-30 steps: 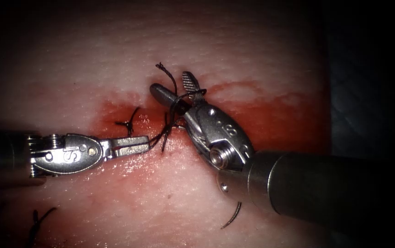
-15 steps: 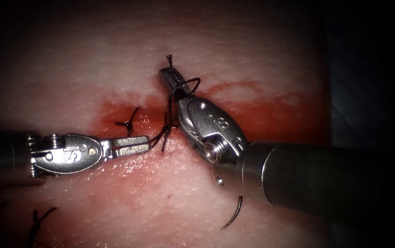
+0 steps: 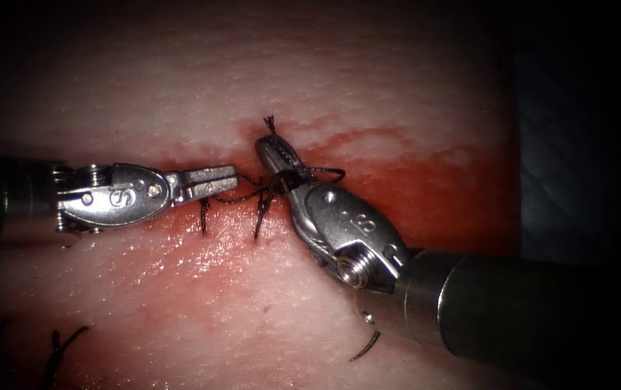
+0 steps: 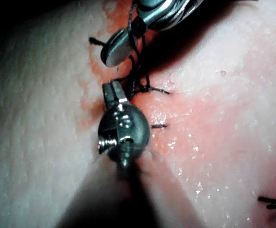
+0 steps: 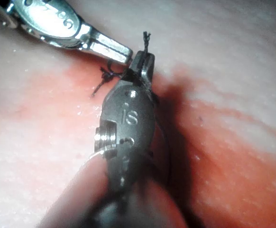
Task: Wound Closure
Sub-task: To tie the knot, pull the right hand down and the left hand up
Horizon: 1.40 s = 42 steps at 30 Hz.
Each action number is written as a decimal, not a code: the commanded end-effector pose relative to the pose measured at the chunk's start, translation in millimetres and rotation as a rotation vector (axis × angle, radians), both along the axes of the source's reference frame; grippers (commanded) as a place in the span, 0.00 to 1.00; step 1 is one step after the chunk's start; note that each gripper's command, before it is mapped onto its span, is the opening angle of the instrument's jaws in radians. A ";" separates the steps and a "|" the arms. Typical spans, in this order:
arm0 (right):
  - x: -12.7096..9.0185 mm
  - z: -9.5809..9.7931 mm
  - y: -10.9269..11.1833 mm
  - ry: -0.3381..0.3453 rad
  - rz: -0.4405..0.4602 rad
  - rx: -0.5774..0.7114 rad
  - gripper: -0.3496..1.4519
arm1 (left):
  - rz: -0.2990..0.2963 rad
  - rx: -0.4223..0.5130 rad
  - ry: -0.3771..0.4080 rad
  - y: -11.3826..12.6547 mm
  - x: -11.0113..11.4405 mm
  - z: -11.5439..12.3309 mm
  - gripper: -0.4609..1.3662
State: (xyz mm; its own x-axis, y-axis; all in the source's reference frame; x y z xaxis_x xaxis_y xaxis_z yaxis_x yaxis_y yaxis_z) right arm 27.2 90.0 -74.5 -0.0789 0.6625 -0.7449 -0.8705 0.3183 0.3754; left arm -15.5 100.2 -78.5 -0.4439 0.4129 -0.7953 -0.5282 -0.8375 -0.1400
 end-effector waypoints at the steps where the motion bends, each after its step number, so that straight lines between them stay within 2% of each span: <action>1: 0.0 0.1 -0.3 -0.007 0.001 0.004 0.00 | 0.002 0.003 0.005 0.3 -0.1 0.3 0.06; 7: -0.1 0.4 -2.7 -0.021 -0.017 0.018 0.00 | 0.013 -0.006 0.059 3.0 -0.8 2.5 0.06; 10: 0.3 0.3 -4.4 -0.026 -0.025 0.020 0.00 | 0.003 -0.017 0.075 5.5 -1.9 3.4 0.06; 13: 0.5 0.1 -5.4 -0.024 -0.030 0.014 0.00 | -0.001 -0.024 0.086 6.9 -3.0 3.8 0.06; 16: 0.6 -0.4 -6.6 -0.025 -0.037 0.016 0.00 | 0.015 -0.038 0.104 8.0 -5.1 3.5 0.06; 20: 0.7 -1.2 -7.4 -0.025 -0.040 0.017 0.00 | 0.019 -0.044 0.121 9.0 -6.5 3.1 0.06; 25: 0.9 -1.8 -8.3 -0.025 -0.054 0.026 0.00 | 0.025 -0.052 0.127 10.1 -6.9 2.0 0.06; 31: 1.2 -1.5 -9.7 -0.034 -0.074 0.041 0.00 | 0.023 -0.062 0.132 11.0 -7.0 1.3 0.06; 37: 1.5 -1.0 -12.3 -0.040 -0.113 0.060 0.00 | 0.027 -0.079 0.138 12.0 -8.0 0.7 0.06; 42: 1.9 -1.5 -14.2 -0.029 -0.148 0.062 0.00 | 0.036 -0.094 0.151 12.2 -8.4 0.7 0.06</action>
State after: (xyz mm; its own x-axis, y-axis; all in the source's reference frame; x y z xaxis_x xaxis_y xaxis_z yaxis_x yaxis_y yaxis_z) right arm 29.3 75.5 -76.0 0.0447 0.7111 -0.7017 -0.8237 0.4236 0.3769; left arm -23.9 112.4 -77.9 -0.5753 0.3212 -0.7522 -0.5104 -0.8596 0.0233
